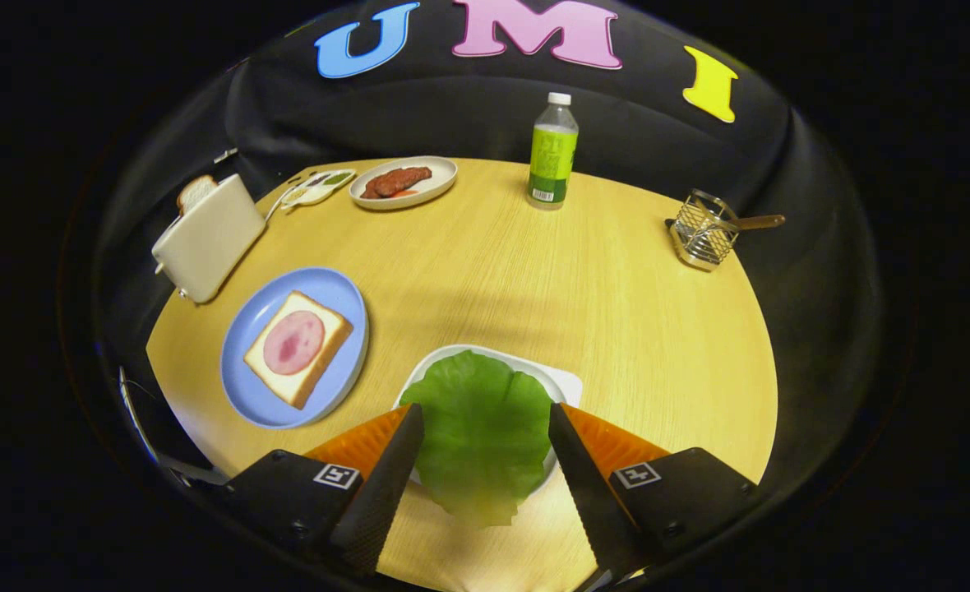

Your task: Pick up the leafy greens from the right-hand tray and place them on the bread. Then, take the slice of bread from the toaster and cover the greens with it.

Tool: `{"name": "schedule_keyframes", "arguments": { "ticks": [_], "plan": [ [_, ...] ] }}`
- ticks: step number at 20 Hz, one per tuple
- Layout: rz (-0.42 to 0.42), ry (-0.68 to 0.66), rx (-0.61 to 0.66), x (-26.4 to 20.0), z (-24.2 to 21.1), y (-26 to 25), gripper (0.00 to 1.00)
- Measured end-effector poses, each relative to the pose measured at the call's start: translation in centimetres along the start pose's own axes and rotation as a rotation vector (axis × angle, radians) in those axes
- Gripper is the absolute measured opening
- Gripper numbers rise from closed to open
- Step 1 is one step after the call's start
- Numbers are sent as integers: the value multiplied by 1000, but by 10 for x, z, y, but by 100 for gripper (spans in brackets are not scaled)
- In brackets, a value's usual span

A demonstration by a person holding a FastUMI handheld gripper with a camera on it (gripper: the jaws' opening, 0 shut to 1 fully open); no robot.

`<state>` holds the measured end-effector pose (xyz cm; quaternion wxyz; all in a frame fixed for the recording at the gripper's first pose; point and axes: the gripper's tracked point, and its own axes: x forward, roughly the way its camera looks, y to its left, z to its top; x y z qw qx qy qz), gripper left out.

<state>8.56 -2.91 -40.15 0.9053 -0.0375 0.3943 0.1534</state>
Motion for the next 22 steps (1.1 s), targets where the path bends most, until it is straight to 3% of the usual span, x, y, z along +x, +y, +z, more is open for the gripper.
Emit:
{"name": "schedule_keyframes", "arguments": {
  "ticks": [4,13,16,17,18,22],
  "plan": [
    [30,58,-46,23,-11,4,95],
    [59,133,-69,38,-23,6,81],
    [59,141,-53,37,-23,3,33],
    [61,145,-46,36,-24,3,23],
    [68,137,-49,36,-23,3,8],
    [87,85,-34,21,-12,5,6]
  ]
}}
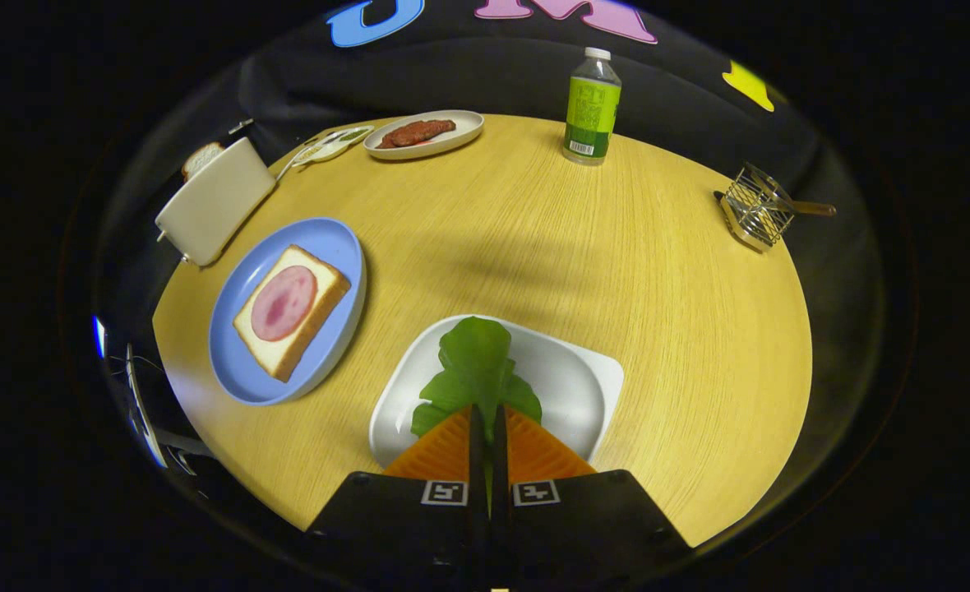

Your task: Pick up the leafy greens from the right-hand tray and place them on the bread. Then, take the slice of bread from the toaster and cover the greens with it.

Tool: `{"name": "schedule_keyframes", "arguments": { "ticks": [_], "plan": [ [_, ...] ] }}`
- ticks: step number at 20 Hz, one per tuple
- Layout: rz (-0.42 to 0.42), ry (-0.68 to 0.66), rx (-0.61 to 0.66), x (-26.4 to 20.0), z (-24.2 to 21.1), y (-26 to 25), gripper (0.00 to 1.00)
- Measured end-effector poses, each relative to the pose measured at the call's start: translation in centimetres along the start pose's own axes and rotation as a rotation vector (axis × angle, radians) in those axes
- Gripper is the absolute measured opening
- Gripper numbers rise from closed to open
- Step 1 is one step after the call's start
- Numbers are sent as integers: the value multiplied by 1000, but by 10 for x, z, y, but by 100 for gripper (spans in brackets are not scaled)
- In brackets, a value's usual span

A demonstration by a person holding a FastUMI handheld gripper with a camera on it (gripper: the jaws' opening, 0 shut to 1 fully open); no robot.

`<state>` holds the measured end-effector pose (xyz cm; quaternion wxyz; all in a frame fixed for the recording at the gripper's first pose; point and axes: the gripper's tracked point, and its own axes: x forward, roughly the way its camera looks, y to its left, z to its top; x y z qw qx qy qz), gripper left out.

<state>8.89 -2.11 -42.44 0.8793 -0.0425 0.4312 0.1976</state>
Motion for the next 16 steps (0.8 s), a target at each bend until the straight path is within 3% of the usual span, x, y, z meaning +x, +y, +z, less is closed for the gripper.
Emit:
{"name": "schedule_keyframes", "arguments": {
  "ticks": [8,16],
  "plan": [
    [-5,-99,1,-54,24,17,5],
    [68,-185,4,-83,70,89,5]
  ]
}}
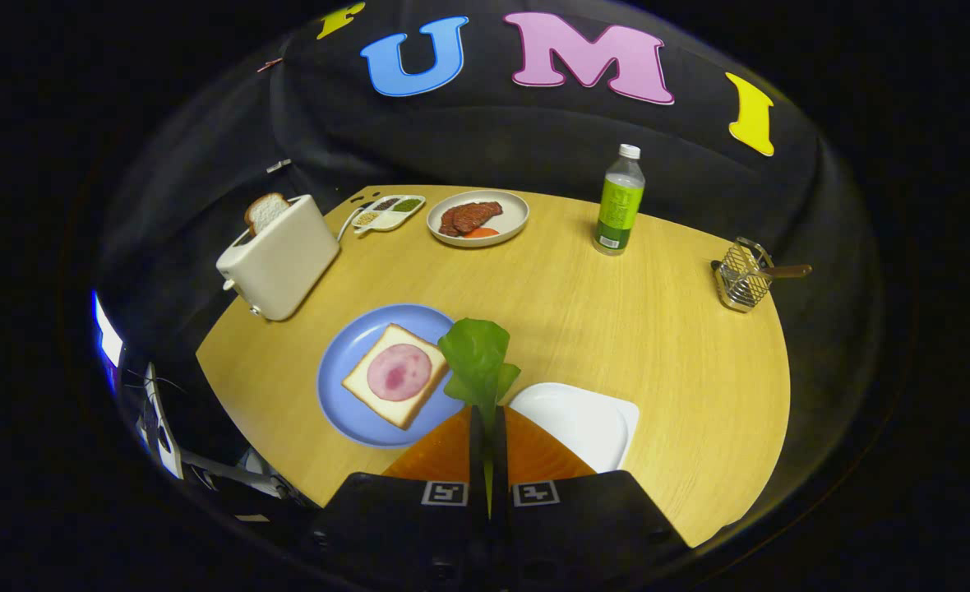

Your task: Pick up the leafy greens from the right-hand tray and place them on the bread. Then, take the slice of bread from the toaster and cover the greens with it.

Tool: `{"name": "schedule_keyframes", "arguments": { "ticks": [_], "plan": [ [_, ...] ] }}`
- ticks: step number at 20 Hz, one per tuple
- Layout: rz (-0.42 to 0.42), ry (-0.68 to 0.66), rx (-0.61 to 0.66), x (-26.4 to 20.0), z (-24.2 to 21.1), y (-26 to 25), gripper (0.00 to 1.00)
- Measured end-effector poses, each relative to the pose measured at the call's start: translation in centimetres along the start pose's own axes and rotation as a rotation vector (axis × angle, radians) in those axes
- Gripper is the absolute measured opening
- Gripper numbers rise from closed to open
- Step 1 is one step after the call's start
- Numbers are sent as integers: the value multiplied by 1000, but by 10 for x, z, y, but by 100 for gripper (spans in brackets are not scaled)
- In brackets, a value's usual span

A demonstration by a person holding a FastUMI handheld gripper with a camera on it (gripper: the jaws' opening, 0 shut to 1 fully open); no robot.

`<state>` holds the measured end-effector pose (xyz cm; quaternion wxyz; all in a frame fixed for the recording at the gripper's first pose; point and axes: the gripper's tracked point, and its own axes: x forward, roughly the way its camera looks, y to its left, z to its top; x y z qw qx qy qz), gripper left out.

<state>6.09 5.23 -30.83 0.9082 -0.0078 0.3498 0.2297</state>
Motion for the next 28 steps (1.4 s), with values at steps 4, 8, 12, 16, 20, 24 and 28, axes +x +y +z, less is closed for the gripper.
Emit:
{"name": "schedule_keyframes", "arguments": {
  "ticks": [4,8,12,16,20,24,28],
  "plan": [
    [55,-3,-8,13,18,45,5],
    [108,13,-35,32,28,83,5],
    [119,37,-44,55,32,99,6],
    [124,62,-37,73,30,104,7],
    [113,84,-46,89,29,100,10],
    [94,105,-59,103,28,95,26],
    [71,105,-71,106,29,89,45]
  ]
}}
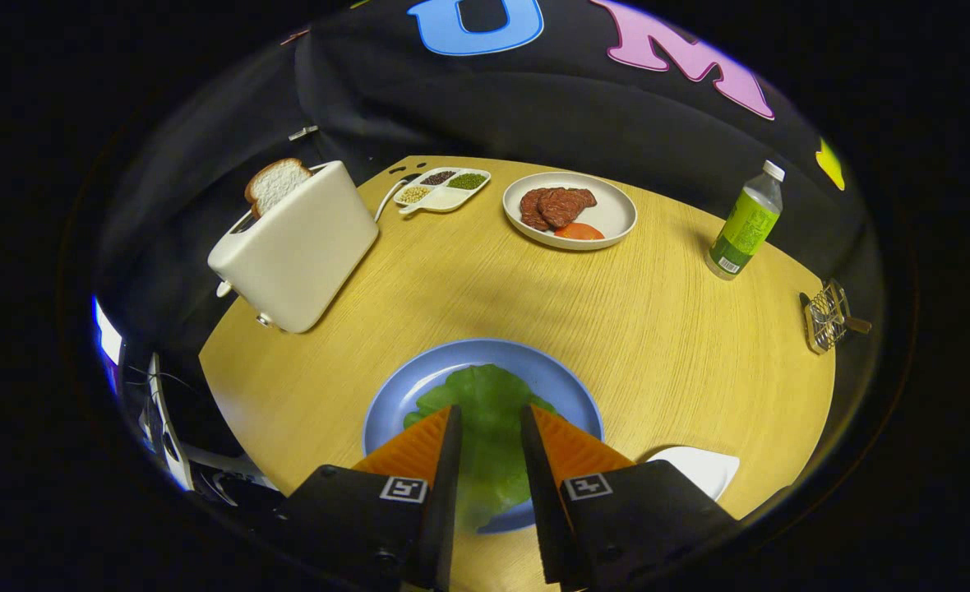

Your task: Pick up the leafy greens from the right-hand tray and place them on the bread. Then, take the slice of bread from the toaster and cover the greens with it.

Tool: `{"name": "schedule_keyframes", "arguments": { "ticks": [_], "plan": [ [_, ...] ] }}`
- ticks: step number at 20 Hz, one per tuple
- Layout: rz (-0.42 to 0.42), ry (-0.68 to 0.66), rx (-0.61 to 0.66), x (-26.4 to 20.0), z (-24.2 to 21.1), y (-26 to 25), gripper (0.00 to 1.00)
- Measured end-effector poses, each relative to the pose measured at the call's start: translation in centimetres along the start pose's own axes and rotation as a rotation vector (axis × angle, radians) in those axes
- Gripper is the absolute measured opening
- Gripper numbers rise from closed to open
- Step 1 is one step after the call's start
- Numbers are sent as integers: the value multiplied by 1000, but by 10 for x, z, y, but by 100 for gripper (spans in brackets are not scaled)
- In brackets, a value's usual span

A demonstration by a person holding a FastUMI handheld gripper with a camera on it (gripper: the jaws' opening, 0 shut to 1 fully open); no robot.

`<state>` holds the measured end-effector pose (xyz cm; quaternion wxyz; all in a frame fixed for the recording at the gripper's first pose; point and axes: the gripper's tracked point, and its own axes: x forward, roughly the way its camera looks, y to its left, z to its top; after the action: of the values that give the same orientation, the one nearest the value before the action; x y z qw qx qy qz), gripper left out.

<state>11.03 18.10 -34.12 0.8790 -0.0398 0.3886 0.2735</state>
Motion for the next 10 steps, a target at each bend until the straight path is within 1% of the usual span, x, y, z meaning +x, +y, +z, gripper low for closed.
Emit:
{"name": "schedule_keyframes", "arguments": {
  "ticks": [3,4,6,10],
  "plan": [
    [11,-51,5,-8,11,2,51],
    [14,-77,4,-11,16,4,60],
    [16,-129,7,-21,26,6,69],
    [33,-227,4,-46,52,20,76]
  ]
}}
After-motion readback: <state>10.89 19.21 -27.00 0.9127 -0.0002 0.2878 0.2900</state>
